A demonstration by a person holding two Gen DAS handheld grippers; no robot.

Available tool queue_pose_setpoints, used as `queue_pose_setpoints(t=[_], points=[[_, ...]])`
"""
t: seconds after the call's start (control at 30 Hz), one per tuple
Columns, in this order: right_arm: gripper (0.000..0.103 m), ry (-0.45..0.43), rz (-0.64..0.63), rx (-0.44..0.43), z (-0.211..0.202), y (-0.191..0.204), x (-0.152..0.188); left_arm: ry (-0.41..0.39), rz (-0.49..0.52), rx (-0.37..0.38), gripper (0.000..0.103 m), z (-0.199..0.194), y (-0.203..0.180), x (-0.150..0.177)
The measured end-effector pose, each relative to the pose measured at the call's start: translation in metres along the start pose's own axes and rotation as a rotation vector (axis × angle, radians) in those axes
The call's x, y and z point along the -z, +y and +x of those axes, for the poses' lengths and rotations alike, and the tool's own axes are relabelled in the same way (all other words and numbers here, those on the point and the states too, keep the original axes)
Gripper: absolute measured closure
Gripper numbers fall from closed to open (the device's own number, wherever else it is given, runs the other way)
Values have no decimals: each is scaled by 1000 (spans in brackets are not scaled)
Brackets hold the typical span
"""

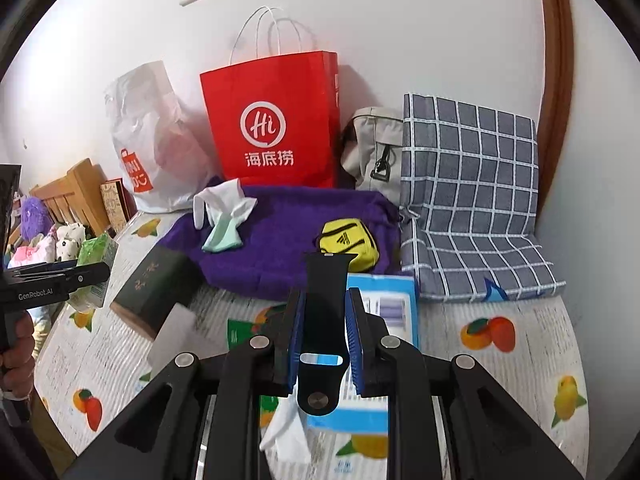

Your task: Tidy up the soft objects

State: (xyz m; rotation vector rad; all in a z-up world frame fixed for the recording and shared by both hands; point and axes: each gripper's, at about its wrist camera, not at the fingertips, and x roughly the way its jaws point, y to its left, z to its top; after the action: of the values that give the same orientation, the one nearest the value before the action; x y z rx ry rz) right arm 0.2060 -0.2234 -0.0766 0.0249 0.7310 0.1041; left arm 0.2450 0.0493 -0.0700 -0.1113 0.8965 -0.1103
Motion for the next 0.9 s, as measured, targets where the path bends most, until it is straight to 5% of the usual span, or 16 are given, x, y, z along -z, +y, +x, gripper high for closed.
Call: queue_pose_setpoints(t=[0.53, 0.9], points=[[82, -38, 15, -41, 37, -5, -57, -37, 4, 0, 50, 19, -3, -61], [82, -18, 20, -115, 82, -5, -97, 9, -44, 25, 50, 57, -2, -89]])
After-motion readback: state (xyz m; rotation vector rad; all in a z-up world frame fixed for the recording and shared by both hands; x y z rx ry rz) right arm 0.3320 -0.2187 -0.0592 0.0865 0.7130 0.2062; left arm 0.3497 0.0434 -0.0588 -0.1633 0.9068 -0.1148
